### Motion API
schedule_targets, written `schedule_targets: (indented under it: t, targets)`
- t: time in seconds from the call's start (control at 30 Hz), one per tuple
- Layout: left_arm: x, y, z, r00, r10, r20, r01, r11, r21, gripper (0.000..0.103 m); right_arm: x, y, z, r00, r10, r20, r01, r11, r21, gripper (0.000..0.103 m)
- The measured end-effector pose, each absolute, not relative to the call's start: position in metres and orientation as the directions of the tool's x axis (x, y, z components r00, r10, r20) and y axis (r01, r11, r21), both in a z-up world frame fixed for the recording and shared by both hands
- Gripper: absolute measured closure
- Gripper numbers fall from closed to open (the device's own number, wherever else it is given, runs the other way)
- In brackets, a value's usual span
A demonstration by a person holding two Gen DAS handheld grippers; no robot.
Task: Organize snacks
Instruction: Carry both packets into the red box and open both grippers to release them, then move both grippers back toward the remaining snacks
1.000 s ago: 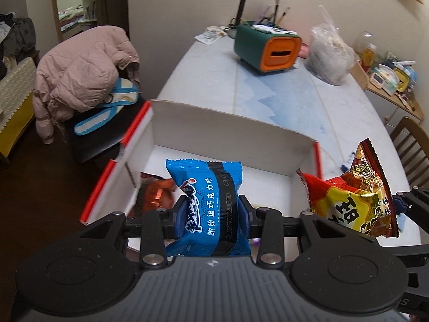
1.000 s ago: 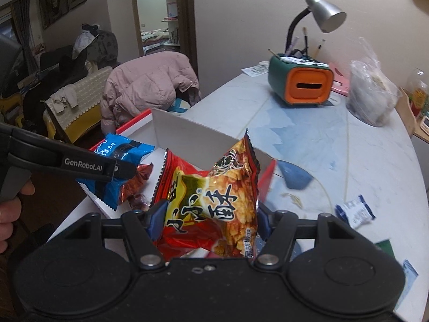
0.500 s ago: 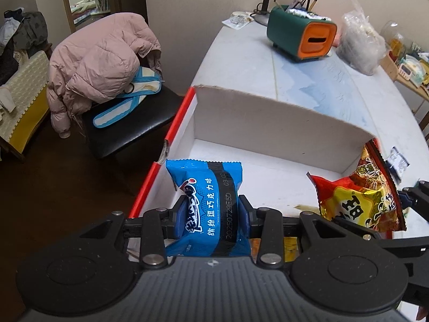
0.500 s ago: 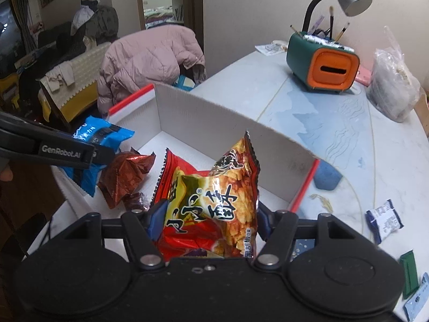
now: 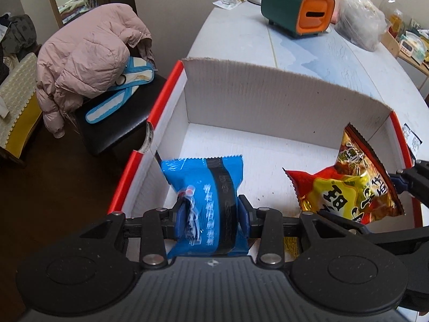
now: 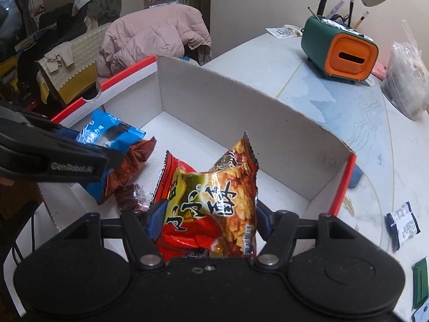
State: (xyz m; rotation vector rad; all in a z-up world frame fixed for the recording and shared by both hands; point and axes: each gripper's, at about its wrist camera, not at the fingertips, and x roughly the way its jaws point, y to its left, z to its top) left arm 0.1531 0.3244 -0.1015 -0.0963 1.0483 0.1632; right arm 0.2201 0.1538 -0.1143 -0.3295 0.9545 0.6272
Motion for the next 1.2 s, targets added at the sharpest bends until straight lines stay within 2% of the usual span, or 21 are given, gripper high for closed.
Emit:
schedule_targets:
  t: [0.27,0.53,0.87,1.0,1.2]
  targets:
    - [0.150,0.320,-0.105,0.484,0.083,-0.871,-0.171,0.985,-0.001,0.065,0.220,0.153,-0.113,0.430,0.351,-0.832,-0.625,0.780,0.005,0.036]
    - [0.142,0.316,-0.100,0.496,0.070,-0.865,-0.165,0.986,-0.015,0.064,0.214,0.147,-0.108,0.434,0.370,-0.821,-0.623,0.782,0.023,0.026]
    - [0.125,0.303,-0.077,0.568,0.044,-0.822,-0.113,0.993,-0.025,0.055,0.203,0.129,-0.089,0.454,0.401,-0.796,-0.606,0.793,0.054,0.023]
    - [0.119,0.296,-0.065,0.599,0.028,-0.800,-0.095,0.995,-0.036,0.049,0.196,0.120,-0.075,0.477,0.418,-0.773,-0.605,0.794,0.056,0.022]
    - [0.113,0.281,-0.049,0.628,0.007,-0.778,-0.068,0.997,-0.046,0.048,0.185,0.104,-0.054,0.509,0.449,-0.735,-0.604,0.794,0.067,0.020]
